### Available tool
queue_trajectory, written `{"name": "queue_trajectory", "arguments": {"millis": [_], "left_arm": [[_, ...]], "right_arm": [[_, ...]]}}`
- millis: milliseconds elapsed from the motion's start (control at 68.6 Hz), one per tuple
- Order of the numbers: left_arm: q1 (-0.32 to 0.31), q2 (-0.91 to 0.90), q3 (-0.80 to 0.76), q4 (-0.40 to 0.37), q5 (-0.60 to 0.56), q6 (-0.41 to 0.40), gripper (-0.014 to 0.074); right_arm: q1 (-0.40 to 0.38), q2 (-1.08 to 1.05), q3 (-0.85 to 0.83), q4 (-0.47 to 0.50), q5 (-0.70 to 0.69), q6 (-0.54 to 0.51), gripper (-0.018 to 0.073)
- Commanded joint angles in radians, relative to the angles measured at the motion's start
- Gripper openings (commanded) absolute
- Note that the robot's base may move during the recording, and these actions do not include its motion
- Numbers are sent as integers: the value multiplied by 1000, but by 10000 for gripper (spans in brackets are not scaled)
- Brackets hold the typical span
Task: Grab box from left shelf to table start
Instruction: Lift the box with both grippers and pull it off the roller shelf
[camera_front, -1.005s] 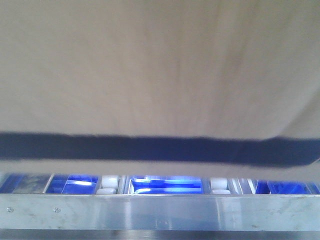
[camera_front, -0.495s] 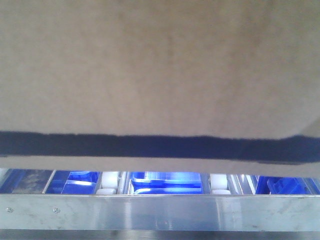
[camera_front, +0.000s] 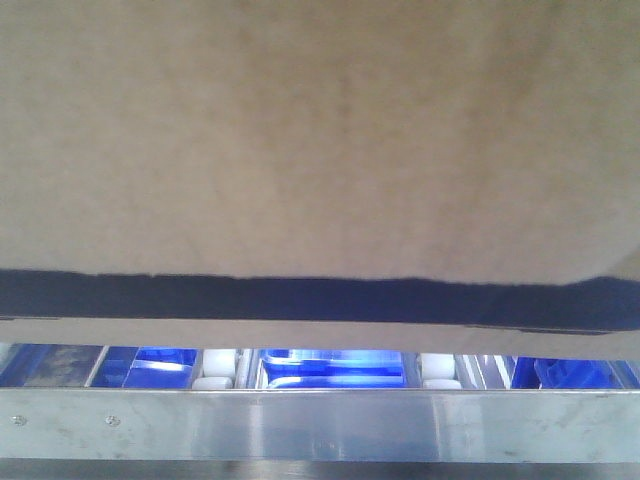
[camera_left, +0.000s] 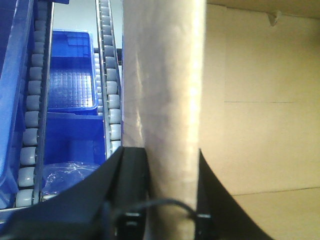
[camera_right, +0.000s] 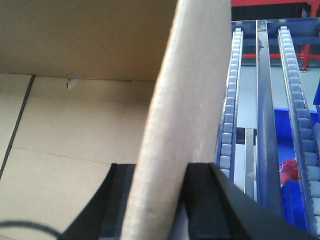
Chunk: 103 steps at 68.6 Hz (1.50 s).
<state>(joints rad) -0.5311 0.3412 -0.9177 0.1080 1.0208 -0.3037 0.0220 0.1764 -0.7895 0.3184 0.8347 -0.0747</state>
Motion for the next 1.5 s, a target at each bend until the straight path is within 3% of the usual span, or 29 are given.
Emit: {"name": "queue_trajectory", "arguments": {"millis": [0, 1486], "left_arm": [[-15, -6, -41, -97, -190, -21, -99], [-15, -6, -41, -97, -190, -21, -99]], "right_arm": [[-3, 21, -25, -35, -137, -16, 58], [-4, 21, -24, -35, -137, -16, 58]]}}
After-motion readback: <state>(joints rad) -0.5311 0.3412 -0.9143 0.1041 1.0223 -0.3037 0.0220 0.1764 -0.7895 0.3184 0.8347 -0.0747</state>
